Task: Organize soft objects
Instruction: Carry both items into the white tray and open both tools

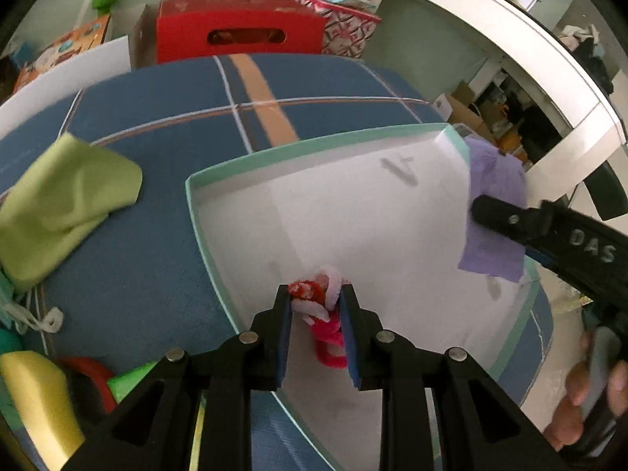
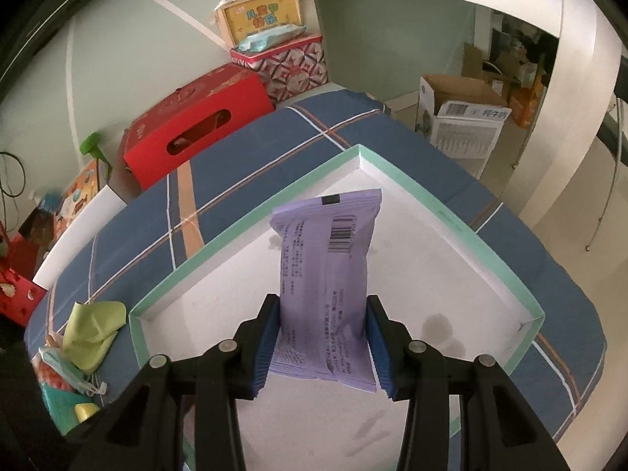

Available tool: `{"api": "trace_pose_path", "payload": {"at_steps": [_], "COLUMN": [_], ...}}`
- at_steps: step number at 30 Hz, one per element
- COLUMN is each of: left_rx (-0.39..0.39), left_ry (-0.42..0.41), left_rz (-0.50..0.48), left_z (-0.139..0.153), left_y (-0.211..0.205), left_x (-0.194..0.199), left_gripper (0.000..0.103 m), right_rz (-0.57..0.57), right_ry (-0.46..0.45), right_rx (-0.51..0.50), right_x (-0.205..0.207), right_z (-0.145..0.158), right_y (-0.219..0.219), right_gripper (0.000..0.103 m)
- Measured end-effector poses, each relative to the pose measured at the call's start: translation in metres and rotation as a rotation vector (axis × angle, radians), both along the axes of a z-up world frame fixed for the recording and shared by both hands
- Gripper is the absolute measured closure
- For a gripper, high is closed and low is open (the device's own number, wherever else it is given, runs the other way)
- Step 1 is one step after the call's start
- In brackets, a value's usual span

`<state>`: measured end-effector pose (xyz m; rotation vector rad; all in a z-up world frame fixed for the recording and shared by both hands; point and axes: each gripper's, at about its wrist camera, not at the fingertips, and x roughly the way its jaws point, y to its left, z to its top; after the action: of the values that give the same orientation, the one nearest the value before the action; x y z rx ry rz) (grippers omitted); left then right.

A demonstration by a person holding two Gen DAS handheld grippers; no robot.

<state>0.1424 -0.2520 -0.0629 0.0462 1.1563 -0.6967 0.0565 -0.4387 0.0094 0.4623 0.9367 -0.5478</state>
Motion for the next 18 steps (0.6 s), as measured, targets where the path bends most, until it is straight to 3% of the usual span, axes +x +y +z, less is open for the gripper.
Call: {"api": "trace_pose_path", "payload": {"at_steps": [18], "left_rx": [0.086], "left_ry": [-0.04], "left_rz": [0.044], "left_z": [0.004], "left_y": [0.012], "left_x": [0.036], "left_gripper": [0.076], "right_rz": [0.037], "right_ry": [0.022], "right_rx": [0.04], "right_x": [0.008], "right_z": [-0.014], "right_y": [0.001], "right_gripper": [0.056]}}
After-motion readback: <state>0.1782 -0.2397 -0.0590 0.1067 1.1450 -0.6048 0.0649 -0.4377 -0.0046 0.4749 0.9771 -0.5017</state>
